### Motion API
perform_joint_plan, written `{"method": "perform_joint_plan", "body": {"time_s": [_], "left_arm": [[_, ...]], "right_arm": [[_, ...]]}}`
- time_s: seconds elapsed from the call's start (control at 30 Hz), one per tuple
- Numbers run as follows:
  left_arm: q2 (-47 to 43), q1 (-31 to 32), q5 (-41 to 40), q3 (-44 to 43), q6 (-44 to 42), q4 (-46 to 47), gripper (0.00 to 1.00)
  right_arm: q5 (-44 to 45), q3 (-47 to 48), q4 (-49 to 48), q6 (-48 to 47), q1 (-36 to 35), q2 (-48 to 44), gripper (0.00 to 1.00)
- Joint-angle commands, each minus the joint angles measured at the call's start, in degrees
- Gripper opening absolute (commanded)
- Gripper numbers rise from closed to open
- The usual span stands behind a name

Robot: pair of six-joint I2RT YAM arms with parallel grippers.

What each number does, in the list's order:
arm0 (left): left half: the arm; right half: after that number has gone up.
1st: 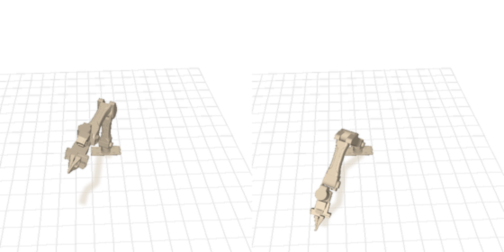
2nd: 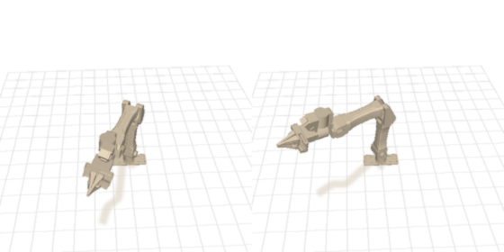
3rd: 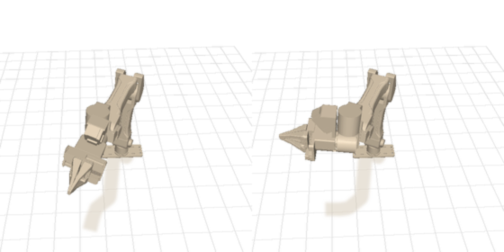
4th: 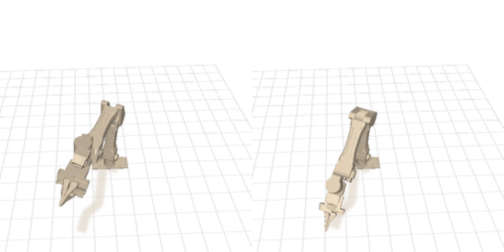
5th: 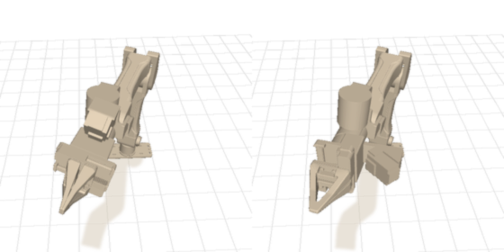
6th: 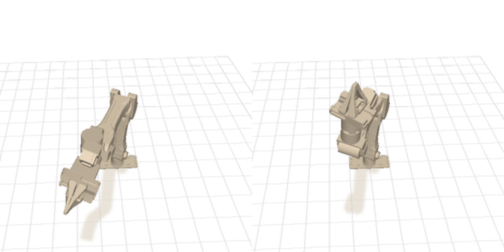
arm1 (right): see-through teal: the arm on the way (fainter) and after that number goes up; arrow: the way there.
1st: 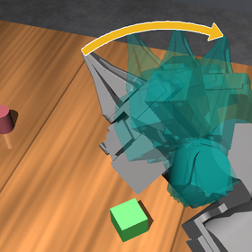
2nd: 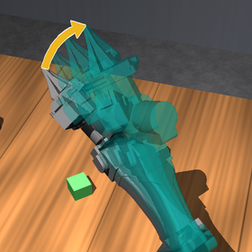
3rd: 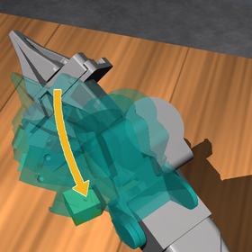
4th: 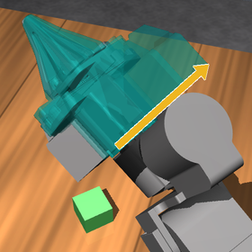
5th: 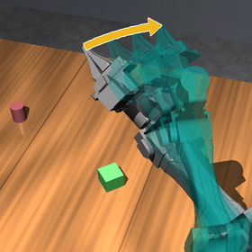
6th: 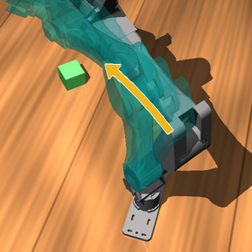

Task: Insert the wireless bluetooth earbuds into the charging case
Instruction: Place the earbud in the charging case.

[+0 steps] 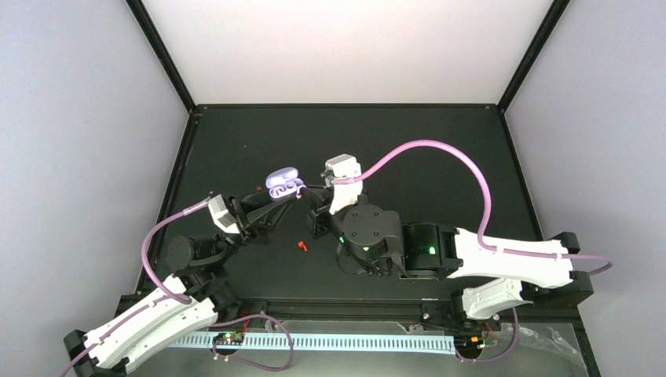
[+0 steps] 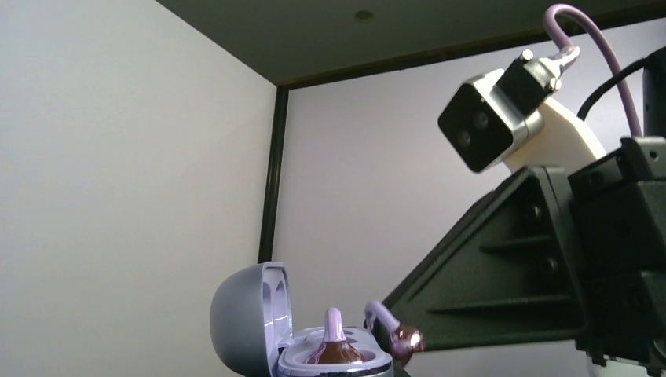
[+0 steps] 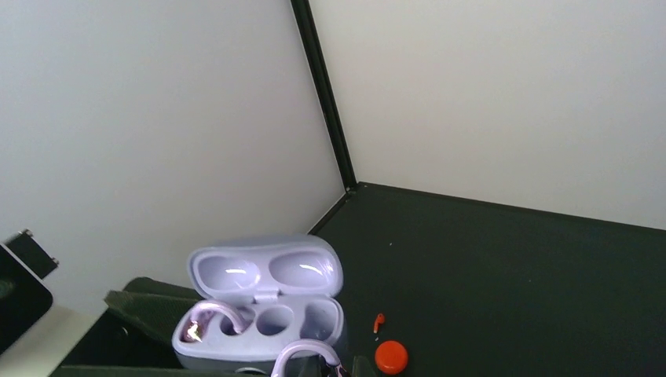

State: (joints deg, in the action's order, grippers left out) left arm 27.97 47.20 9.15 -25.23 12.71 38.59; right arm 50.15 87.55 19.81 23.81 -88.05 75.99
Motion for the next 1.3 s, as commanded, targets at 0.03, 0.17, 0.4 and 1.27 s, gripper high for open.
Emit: {"method": "perform_joint_plan", "body": {"time_s": [0.03, 0.17, 0.4, 1.27], "left_arm": [[-0.54, -0.17, -0.8, -1.13, 1.15, 4.78, 0.02], [-0.85, -0.18, -0.12, -0.61, 0.9, 4.42, 0.01], [-1.92, -0.17, 1.93, 0.31, -2.23, 2.93, 0.02], [-0.85, -0.18, 8.6, -0.12, -7.93, 3.73, 0.02]], "right_arm": [[0.62, 0.7, 2.17, 2.06, -0.34, 0.65, 0.01], [1.73, 0.1, 0.49, 1.42, -0.36, -0.88, 0.01], [0.54, -2.66, -5.26, -2.28, -0.32, -5.06, 0.01], [-5.75, -2.51, -9.58, -4.06, 0.42, -2.51, 0.01]]}}
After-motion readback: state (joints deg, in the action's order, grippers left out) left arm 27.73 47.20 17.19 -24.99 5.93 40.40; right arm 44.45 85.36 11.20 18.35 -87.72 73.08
